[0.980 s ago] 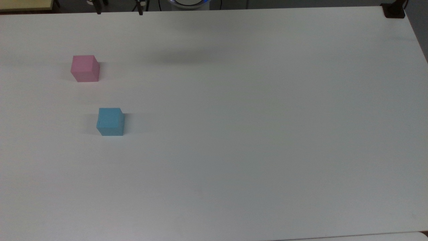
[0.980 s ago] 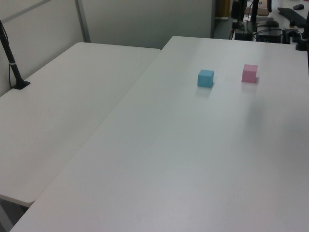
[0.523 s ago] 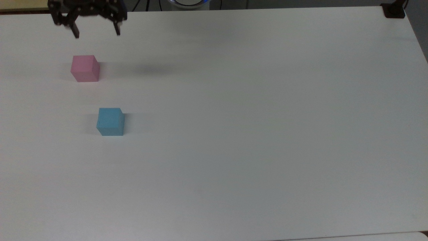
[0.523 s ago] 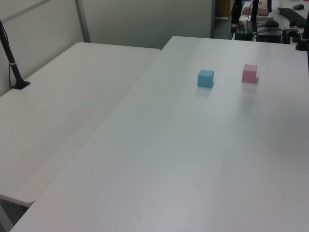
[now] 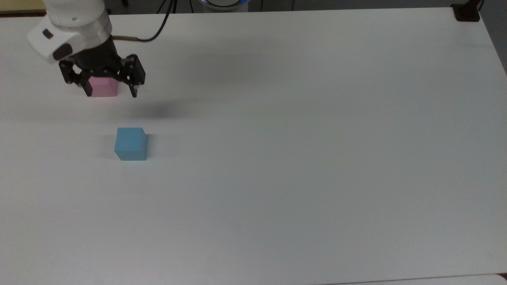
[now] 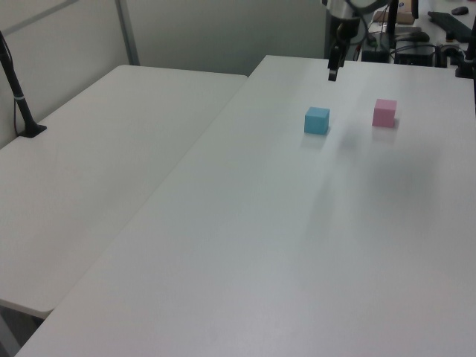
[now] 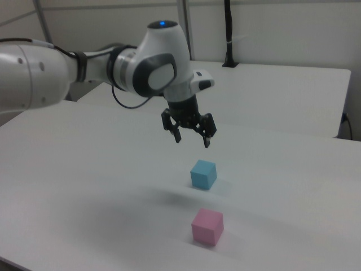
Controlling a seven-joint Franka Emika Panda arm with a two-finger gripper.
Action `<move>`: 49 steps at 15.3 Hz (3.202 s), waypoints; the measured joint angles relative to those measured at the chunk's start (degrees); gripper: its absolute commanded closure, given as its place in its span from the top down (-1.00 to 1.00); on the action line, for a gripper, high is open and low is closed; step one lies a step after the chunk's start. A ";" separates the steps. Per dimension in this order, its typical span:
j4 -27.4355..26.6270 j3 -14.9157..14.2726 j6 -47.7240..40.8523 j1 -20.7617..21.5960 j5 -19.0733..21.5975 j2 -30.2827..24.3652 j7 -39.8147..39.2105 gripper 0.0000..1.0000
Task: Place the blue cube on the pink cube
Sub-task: 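Lower the gripper around the light-blue cube and close it, then lift the light-blue cube and carry it over the pink cube, then lower the light-blue cube onto the pink cube and open the gripper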
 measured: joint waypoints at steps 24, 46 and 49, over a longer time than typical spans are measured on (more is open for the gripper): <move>-4.54 0.57 19.03 1.45 -7.99 7.60 16.46 -0.23; -21.61 0.37 3.51 -9.63 -8.06 -12.78 -3.70 -0.23; -22.48 0.36 5.73 -10.52 -8.06 -12.79 -4.49 -0.23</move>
